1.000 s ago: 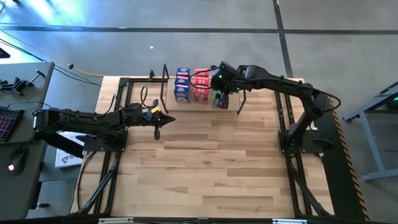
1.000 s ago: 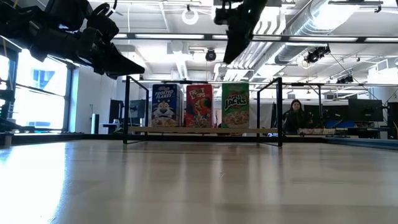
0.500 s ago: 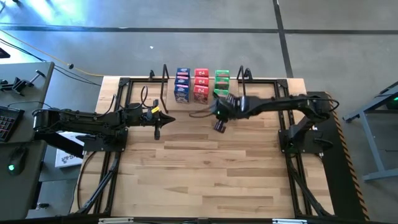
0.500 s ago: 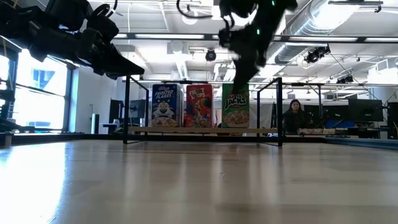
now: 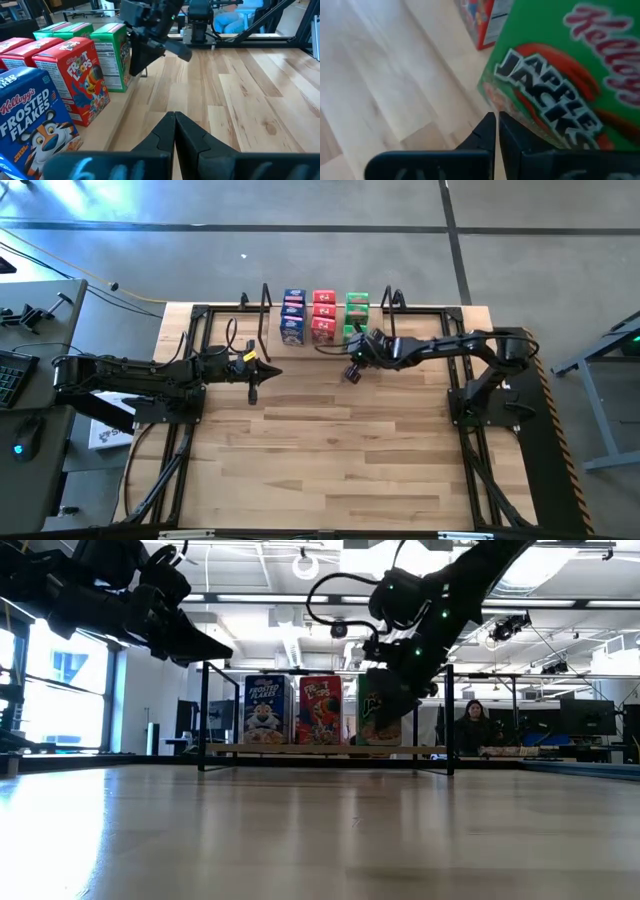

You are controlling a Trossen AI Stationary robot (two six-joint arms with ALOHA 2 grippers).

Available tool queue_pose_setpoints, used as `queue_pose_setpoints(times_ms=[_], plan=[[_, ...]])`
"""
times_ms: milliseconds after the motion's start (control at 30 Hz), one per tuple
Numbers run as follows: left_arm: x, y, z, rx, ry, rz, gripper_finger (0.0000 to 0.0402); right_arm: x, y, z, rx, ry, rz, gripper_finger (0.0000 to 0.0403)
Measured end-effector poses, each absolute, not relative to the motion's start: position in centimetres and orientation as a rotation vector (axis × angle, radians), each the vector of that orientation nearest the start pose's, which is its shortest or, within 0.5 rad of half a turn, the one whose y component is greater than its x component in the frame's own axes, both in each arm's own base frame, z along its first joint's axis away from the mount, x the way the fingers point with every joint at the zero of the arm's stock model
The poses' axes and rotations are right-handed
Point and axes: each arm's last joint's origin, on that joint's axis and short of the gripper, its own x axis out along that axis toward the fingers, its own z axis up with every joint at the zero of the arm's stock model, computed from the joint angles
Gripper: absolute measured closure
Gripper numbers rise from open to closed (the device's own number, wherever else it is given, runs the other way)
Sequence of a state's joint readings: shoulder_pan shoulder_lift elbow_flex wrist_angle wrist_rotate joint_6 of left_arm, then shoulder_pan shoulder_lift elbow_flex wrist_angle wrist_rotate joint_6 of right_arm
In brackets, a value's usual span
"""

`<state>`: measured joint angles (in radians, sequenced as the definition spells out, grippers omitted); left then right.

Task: Stack cereal on shelf
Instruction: Put the green cereal box on the shelf aligned with the other green cereal box

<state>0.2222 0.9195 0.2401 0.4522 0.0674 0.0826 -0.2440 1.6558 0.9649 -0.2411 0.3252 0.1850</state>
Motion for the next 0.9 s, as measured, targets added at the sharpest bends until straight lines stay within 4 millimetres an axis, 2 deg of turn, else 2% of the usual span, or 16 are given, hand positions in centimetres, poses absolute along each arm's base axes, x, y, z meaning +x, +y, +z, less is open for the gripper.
queue_pose_setpoints(times_ms=[400,900], plan=[[17.8,3.8,18.4,0.048,0.237,0.144,0.0401,32.4,-9.0,18.8,0.153,0.757,-0.579,0.0403],[17.8,3.8,18.4,0.047,0.241,0.144,0.0401,32.1,-10.4,18.4,0.078,0.793,-0.597,0.0403]])
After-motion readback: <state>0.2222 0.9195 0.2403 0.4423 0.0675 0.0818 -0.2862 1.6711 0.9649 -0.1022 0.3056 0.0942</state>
